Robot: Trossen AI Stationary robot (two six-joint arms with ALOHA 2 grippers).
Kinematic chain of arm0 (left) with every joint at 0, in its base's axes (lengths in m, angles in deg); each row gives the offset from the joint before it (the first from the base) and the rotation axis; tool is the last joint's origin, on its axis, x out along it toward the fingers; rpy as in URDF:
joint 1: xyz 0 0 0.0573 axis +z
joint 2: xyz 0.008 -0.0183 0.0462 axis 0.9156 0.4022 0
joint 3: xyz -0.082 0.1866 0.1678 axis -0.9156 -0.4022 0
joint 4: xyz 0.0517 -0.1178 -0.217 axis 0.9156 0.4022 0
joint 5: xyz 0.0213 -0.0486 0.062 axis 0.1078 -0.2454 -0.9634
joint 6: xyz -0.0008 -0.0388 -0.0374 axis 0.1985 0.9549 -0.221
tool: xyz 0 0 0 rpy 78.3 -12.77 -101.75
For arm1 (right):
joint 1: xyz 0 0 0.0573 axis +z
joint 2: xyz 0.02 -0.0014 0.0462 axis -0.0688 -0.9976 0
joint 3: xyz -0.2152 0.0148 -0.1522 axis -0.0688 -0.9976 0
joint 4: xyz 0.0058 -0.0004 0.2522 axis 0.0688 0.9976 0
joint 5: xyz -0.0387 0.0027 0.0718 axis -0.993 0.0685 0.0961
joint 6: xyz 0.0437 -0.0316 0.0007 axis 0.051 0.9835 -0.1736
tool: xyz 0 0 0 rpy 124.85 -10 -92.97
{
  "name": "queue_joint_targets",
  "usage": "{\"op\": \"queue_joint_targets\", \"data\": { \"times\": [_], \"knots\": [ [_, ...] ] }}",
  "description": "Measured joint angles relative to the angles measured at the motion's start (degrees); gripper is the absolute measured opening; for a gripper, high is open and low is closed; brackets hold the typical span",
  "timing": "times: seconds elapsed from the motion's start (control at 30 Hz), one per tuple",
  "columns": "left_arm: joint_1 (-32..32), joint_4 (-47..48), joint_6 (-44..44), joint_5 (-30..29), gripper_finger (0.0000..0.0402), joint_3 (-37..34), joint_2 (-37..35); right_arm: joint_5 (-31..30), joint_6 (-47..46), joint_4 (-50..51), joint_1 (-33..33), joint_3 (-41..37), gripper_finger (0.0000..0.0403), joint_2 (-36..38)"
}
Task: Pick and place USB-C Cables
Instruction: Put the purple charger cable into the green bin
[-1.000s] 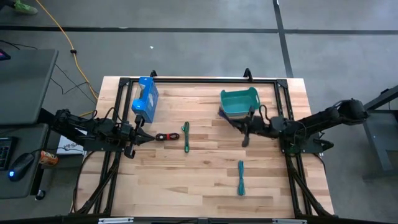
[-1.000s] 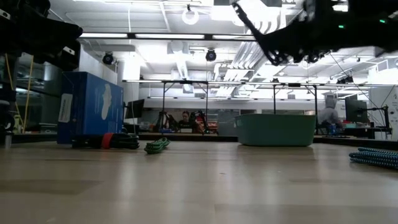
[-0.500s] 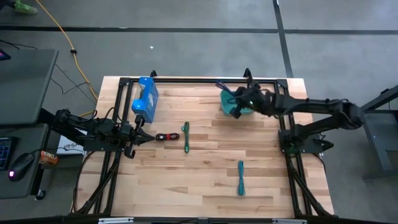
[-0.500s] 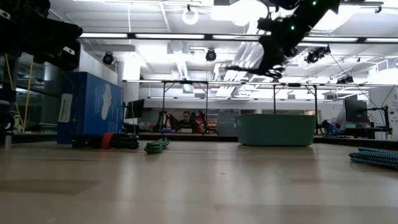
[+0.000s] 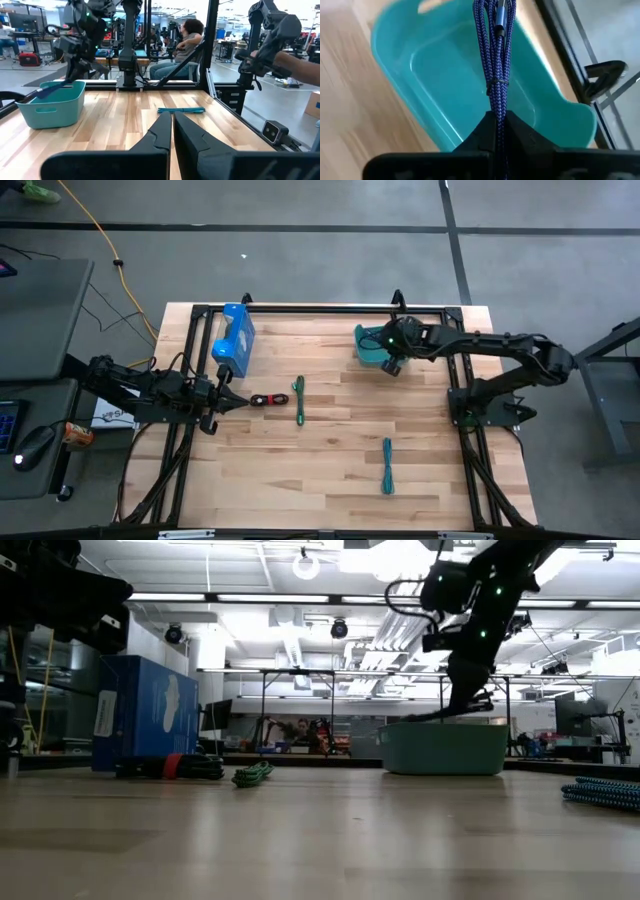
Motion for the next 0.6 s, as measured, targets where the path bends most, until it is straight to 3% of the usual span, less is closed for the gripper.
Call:
{"op": "queue_joint_targets", "data": {
  "times": [0.4,0.6],
  "knots": [
    [0.0,0.0,0.0,0.0,0.0000,0.0,0.0,0.1,9.1,-7.1,-4.2,0.0,0.0000,-10.8],
    [0.0,0.0,0.0,0.0,0.0000,0.0,0.0,5.1,9.2,-8.7,-6.0,0.0,0.0000,-13.1]
  ]
}}
